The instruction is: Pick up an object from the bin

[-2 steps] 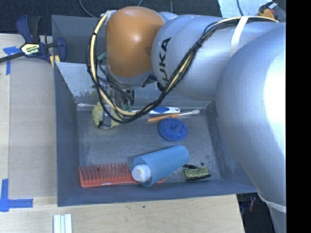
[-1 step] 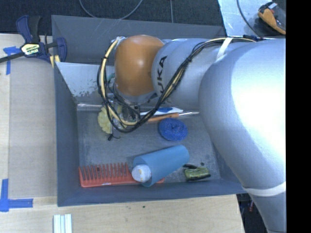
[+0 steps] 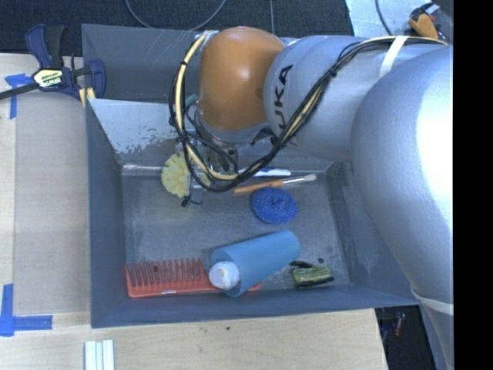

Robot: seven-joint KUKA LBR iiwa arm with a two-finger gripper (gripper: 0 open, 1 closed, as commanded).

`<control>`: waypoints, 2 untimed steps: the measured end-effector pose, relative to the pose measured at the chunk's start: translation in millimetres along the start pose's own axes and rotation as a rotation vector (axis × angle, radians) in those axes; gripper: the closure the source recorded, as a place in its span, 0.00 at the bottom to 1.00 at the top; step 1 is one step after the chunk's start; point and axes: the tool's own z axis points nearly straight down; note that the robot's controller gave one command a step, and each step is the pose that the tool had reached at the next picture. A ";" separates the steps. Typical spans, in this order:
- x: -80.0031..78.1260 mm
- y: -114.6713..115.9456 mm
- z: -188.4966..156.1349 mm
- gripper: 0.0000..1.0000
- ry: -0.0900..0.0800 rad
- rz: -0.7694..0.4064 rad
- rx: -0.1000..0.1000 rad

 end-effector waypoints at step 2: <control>60.3 -37.0 64.8 0.00 -0.005 -0.445 -0.001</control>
Offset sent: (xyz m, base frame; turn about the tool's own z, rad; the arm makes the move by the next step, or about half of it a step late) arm -0.0603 -0.0382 -0.0666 -0.4478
